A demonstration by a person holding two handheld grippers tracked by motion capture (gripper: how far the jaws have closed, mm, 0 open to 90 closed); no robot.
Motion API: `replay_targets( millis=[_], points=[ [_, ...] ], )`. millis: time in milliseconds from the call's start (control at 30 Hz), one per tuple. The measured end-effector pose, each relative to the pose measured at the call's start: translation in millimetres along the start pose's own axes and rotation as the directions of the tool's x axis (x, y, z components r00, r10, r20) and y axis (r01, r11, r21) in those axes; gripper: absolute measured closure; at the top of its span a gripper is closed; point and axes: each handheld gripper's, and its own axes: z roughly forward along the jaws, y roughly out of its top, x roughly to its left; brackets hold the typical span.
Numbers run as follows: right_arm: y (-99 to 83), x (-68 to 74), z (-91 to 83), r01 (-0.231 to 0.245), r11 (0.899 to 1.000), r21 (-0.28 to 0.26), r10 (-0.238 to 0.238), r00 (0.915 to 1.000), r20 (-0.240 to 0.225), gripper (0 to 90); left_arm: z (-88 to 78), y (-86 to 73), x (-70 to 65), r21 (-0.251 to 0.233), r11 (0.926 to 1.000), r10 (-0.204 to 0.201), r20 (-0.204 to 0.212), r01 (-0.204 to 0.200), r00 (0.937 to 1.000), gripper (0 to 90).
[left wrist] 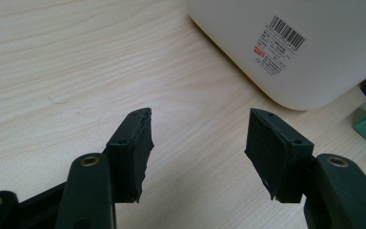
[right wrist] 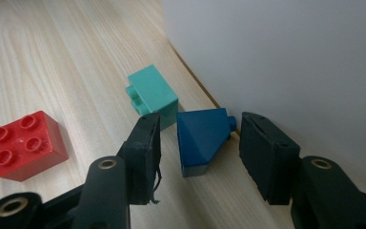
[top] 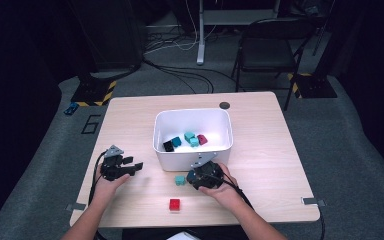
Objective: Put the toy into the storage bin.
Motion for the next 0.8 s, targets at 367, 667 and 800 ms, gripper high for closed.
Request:
replay_targets(
  millis=[367, 667, 800],
  points=[
    [-2.0, 4.8, 13.0, 0.02, 0.999, 0.029, -0.02, 0.9997, -0.017, 54.7, -0.5, 0.1, 0.6, 0.003, 1.0, 0.0, 0.002, 0.0, 1.0, 41.3],
    [-4.2, 14.0, 10.5, 0.043, 0.998, 0.041, -0.041, 0.998, -0.047, 52.2, -0.6, 0.3, 0.3, 0.005, 1.0, 0.003, 0.002, -0.003, 1.0, 41.3],
    [-2.1, 11.5, 13.6, 0.044, 0.998, 0.038, -0.042, 0.998, -0.047, 49.5, -0.6, 0.3, -0.3, 0.005, 1.0, 0.006, 0.0, -0.006, 1.0, 41.3]
  ],
)
